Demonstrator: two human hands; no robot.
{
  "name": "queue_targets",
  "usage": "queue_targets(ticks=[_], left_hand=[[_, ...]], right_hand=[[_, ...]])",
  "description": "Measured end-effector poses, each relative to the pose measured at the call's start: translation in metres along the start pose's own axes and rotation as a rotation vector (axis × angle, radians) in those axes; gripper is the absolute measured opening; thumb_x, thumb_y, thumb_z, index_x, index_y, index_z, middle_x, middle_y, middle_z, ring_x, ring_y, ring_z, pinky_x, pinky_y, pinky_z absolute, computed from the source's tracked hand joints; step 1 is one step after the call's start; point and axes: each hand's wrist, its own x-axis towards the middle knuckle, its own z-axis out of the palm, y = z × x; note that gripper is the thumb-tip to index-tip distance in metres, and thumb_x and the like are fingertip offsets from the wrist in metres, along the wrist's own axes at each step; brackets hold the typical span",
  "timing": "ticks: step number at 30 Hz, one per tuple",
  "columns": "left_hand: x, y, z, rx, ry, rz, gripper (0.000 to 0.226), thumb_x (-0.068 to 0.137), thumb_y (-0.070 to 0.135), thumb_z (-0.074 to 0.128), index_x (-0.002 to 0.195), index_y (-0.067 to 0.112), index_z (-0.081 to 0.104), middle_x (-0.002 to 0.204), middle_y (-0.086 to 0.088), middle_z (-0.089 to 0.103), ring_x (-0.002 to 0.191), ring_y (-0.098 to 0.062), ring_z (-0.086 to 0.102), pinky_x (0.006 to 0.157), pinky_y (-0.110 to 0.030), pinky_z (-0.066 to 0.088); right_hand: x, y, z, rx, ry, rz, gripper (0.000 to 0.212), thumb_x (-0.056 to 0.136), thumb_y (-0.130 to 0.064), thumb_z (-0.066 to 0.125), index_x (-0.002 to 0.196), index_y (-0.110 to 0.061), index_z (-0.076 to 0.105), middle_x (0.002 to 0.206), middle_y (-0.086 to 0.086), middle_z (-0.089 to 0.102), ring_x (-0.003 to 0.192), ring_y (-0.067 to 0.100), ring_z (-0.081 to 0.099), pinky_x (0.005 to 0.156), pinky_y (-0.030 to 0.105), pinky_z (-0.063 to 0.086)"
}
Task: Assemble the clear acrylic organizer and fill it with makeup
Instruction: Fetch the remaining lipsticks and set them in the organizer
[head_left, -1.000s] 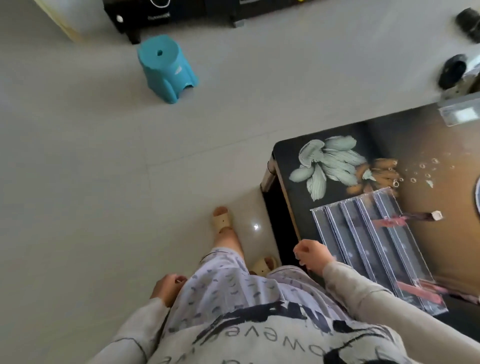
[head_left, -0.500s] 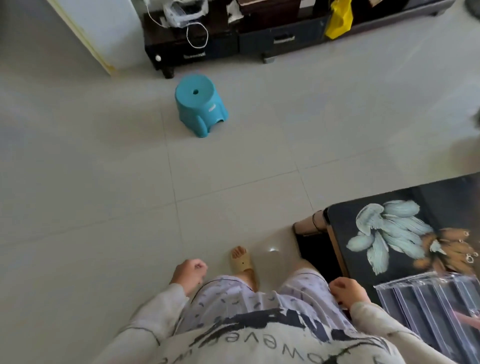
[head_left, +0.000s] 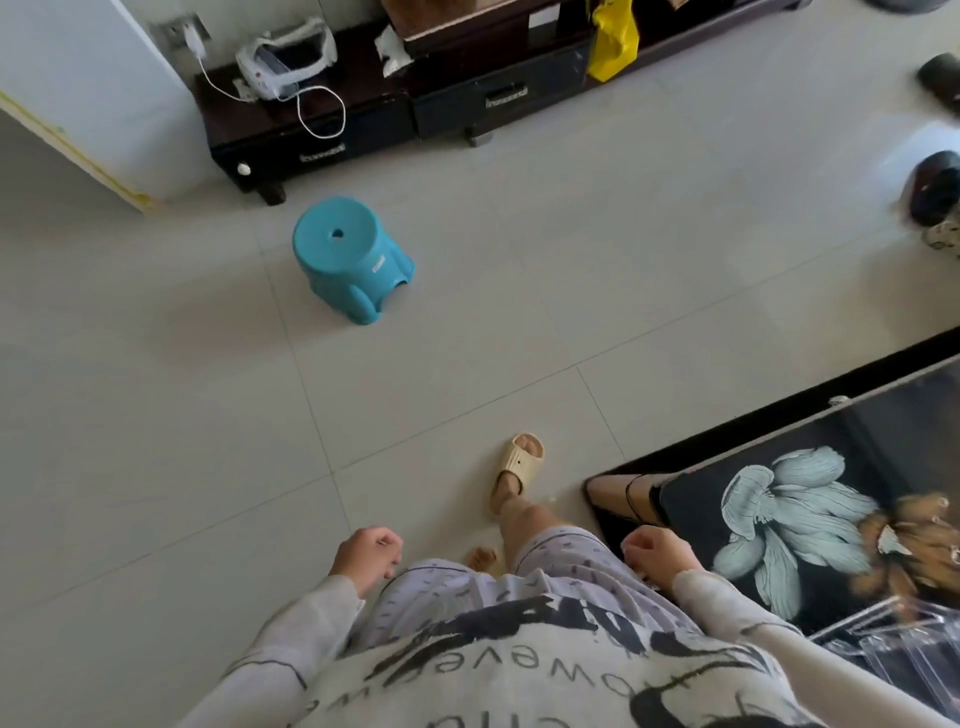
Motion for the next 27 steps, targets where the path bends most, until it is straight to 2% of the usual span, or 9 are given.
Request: queue_targets(ticks=[3,5,9,13,15,17,19,22,27], left_hand=[[0.016,0.026,-0.007,0.217,-0.073,-0.018,0.018,0.088,0.016,0.051,0.079,0.013,0.067,0.093,-0.009,0.069,0.09,-0.023,0.062,0.077,-0.023,0.043],[0.023,0.039,-0.015,0.327,-0.107,-0.015,0.019,0.09,0.019,0.051,0.095,0.012,0.068,0.111,-0.007,0.068,0.108,-0.022,0.06,0.085,-0.021,0.043],[0.051,0.088,-0.031,0.427,-0.101,0.018,0.027,0.093,0.02,0.048,0.111,0.007,0.064,0.122,-0.01,0.064,0.113,-0.026,0.057,0.089,-0.024,0.042],[0.079,0.155,-0.044,0.444,-0.105,0.061,0.024,0.092,0.016,0.05,0.106,0.006,0.066,0.118,-0.011,0.065,0.107,-0.025,0.058,0.08,-0.022,0.038],[0.09,0.192,-0.05,0.43,-0.099,0.08,0.019,0.091,0.015,0.051,0.087,0.01,0.069,0.103,-0.012,0.067,0.089,-0.021,0.058,0.073,-0.021,0.039],[0.106,0.233,-0.054,0.415,-0.085,0.101,0.028,0.089,0.01,0.051,0.063,0.019,0.059,0.081,-0.011,0.063,0.066,-0.019,0.054,0.058,-0.022,0.039],[0.121,0.277,-0.057,0.411,-0.08,0.124,0.033,0.088,0.007,0.05,0.058,0.019,0.054,0.069,-0.009,0.058,0.053,-0.017,0.049,0.052,-0.022,0.037],[0.146,0.351,-0.054,0.481,-0.11,0.198,0.033,0.087,0.006,0.048,0.058,0.019,0.053,0.066,-0.008,0.057,0.051,-0.016,0.047,0.051,-0.022,0.036],[0.173,0.482,-0.04,0.639,-0.216,0.342,0.032,0.088,0.007,0.048,0.06,0.021,0.051,0.065,-0.001,0.056,0.056,-0.017,0.049,0.056,-0.023,0.038]], right_hand=[[0.023,-0.037,-0.028,0.092,0.032,-0.021,0.016,0.085,-0.007,0.051,0.087,-0.012,0.065,0.08,0.01,0.063,0.074,0.022,0.056,0.07,0.029,0.048],[0.03,-0.058,-0.044,0.121,0.06,-0.059,0.018,0.083,-0.006,0.05,0.074,-0.015,0.063,0.064,0.004,0.06,0.066,0.022,0.055,0.055,0.019,0.047],[0.053,-0.092,-0.085,0.262,0.113,-0.077,0.015,0.084,-0.005,0.051,0.077,-0.012,0.062,0.075,0.009,0.061,0.072,0.023,0.055,0.055,0.02,0.041],[0.067,-0.11,-0.116,0.363,0.113,-0.04,0.016,0.085,-0.002,0.052,0.093,-0.004,0.066,0.072,0.007,0.061,0.054,0.014,0.052,0.043,0.011,0.043],[0.072,-0.115,-0.129,0.397,0.106,-0.01,0.016,0.086,-0.002,0.051,0.093,-0.005,0.065,0.073,0.008,0.059,0.051,0.01,0.05,0.034,0.005,0.038],[0.079,-0.117,-0.14,0.427,0.11,0.031,0.014,0.087,-0.003,0.05,0.09,-0.008,0.063,0.079,0.011,0.06,0.052,0.01,0.051,0.036,0.006,0.04],[0.088,-0.119,-0.151,0.462,0.13,0.069,0.015,0.087,-0.004,0.05,0.089,-0.007,0.064,0.081,0.011,0.061,0.058,0.015,0.055,0.049,0.014,0.046],[0.102,-0.121,-0.17,0.514,0.164,0.139,0.018,0.088,-0.005,0.049,0.096,-0.004,0.065,0.08,0.01,0.062,0.069,0.02,0.057,0.064,0.024,0.046],[0.114,-0.123,-0.199,0.703,0.218,0.316,0.02,0.088,-0.002,0.049,0.1,0.003,0.064,0.064,0.006,0.058,0.051,0.013,0.052,0.047,0.02,0.04]])
